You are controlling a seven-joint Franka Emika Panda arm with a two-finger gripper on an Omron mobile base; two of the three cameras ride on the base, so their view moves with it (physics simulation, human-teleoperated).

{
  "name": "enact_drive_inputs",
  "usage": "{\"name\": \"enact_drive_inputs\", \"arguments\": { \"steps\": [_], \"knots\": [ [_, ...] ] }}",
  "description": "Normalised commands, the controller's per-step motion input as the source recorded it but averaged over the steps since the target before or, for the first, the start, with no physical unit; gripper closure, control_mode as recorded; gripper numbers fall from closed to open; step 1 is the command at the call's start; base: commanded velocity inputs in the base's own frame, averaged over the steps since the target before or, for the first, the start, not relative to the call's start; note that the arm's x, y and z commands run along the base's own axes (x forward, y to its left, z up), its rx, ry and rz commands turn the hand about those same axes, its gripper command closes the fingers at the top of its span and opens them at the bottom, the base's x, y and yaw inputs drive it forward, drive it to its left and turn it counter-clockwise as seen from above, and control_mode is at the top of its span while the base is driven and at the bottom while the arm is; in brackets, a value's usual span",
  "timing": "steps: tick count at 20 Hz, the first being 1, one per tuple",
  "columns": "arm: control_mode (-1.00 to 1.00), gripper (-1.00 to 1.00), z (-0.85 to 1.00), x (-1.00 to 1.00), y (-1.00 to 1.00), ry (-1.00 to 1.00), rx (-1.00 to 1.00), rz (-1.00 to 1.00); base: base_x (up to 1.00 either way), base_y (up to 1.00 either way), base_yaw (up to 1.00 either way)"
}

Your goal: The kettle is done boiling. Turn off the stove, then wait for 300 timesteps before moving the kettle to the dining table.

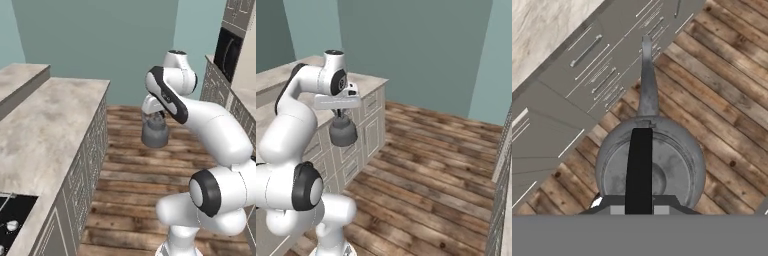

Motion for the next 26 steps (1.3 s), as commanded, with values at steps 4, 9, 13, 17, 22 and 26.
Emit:
{"name": "enact_drive_inputs", "arguments": {
  "steps": [4,9,13,17,22,26],
  "knots": [
    [1.00,1.00,0.00,0.00,0.00,0.00,0.00,0.00,0.48,0.01,-0.03],
    [1.00,1.00,0.00,0.00,0.00,0.00,0.00,0.00,0.58,0.00,0.00],
    [1.00,1.00,0.00,0.00,0.00,0.00,0.00,0.00,0.65,0.00,0.00],
    [1.00,1.00,0.00,0.00,0.00,0.00,0.00,0.00,0.65,0.00,0.00],
    [1.00,1.00,0.00,0.00,0.00,0.00,0.00,0.00,0.67,0.00,0.00],
    [1.00,1.00,0.00,0.00,0.00,0.00,0.00,0.00,0.71,-0.02,0.02]
  ]
}}
